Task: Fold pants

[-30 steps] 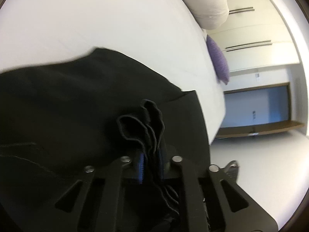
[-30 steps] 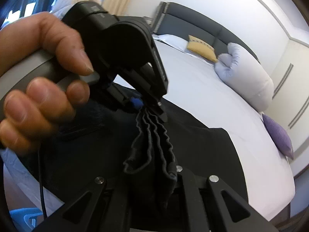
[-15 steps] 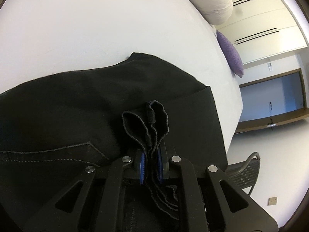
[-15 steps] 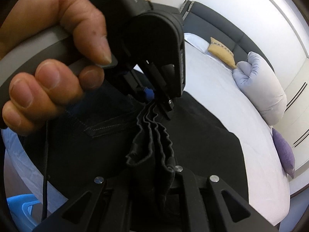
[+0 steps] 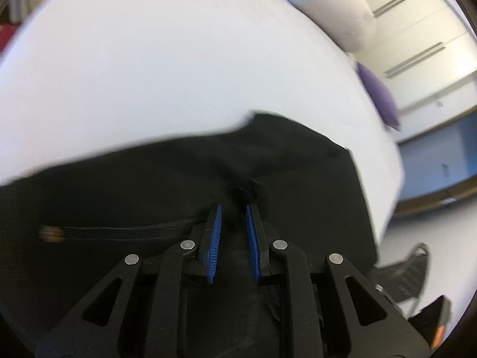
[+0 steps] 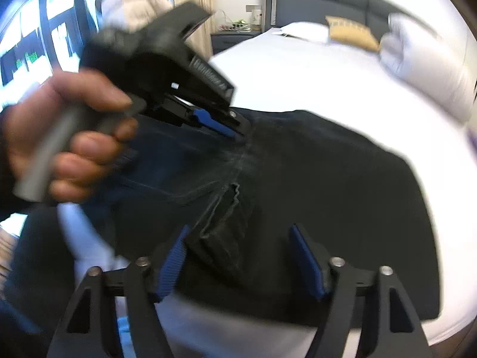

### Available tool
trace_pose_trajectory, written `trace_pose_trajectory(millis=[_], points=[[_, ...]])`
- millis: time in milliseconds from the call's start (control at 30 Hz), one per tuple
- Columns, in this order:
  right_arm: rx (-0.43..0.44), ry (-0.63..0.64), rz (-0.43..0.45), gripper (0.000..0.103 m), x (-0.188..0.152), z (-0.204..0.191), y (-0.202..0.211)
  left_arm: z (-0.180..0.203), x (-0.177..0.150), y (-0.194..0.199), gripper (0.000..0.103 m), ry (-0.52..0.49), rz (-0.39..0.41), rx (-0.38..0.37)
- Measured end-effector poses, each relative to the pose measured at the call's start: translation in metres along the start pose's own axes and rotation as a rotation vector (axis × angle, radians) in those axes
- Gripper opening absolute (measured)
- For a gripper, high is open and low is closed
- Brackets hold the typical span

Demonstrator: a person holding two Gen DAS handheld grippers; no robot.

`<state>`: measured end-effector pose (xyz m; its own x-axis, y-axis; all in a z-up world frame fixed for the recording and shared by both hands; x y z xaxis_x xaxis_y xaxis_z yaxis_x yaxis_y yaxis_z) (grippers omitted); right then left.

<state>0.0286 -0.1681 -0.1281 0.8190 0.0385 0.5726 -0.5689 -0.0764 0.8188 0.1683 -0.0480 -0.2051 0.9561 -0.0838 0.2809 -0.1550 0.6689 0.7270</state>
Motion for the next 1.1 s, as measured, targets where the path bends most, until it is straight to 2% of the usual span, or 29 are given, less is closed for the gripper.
trace_pose_trajectory(millis=[33, 100, 167, 233, 333, 367, 500, 533, 600, 667, 700, 767, 867, 1100], points=[[0.05, -0.039, -0.012, 0.072, 0.0, 0.011, 0.006, -0.002, 0.002, 0.009, 0.016, 0.007, 0.026, 0.02], [0.151, -0.131, -0.036, 0.066, 0.003, 0.042, 0.016, 0.001, 0.004, 0.024, 0.016, -0.003, 0.07, 0.057], [0.237, -0.222, -0.05, 0.052, 0.01, 0.081, 0.021, 0.02, 0.002, 0.03, 0.016, -0.071, 0.092, 0.086], [0.287, -0.303, -0.033, 0.045, 0.018, 0.123, 0.026, 0.048, -0.007, 0.026, 0.016, -0.151, 0.089, 0.095], [0.39, -0.417, -0.026, 0.03, 0.039, 0.19, 0.014, 0.088, -0.031, 0.002, 0.016, -0.267, 0.038, 0.087], [0.421, -0.447, -0.042, 0.028, 0.047, 0.205, 0.006, 0.097, -0.04, -0.011, 0.016, -0.293, 0.01, 0.087], [0.519, -0.51, -0.128, 0.025, 0.074, 0.248, -0.045, 0.09, -0.063, -0.047, 0.016, -0.321, -0.094, 0.142], [0.529, -0.518, -0.147, 0.025, 0.079, 0.253, -0.057, 0.087, -0.07, -0.054, 0.016, -0.334, -0.102, 0.161], [0.54, -0.537, -0.186, 0.025, 0.084, 0.26, -0.085, 0.088, -0.079, -0.053, 0.016, -0.388, -0.071, 0.171], [0.573, -0.552, -0.238, 0.025, 0.077, 0.259, -0.105, 0.087, -0.083, -0.051, 0.016, -0.402, -0.067, 0.168], [0.559, -0.56, -0.283, 0.025, 0.073, 0.261, -0.118, 0.086, -0.083, -0.051, 0.016, -0.399, -0.065, 0.161], [0.546, -0.58, -0.345, 0.005, 0.057, 0.254, -0.136, 0.083, -0.083, -0.052, 0.016, -0.389, -0.066, 0.149], [0.581, -0.605, -0.338, 0.001, 0.041, 0.251, -0.129, 0.082, -0.083, -0.052, 0.016, -0.393, -0.065, 0.153], [0.583, -0.595, -0.364, 0.002, -0.011, 0.246, -0.079, 0.067, -0.085, -0.044, 0.016, -0.372, -0.051, 0.126]])
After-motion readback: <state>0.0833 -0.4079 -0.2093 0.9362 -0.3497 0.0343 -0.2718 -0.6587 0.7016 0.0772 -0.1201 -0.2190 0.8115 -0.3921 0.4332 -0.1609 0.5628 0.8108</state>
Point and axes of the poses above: each gripper's, at about its wrist camera, not at the fingertips, and y roughly against the way its jaws point, z to its right, x to its top, the point moved 3 cm from there along -y, roughly the way its jaws point, and after that the axes turned 10 degrees about -x, right-handed, at the moved point
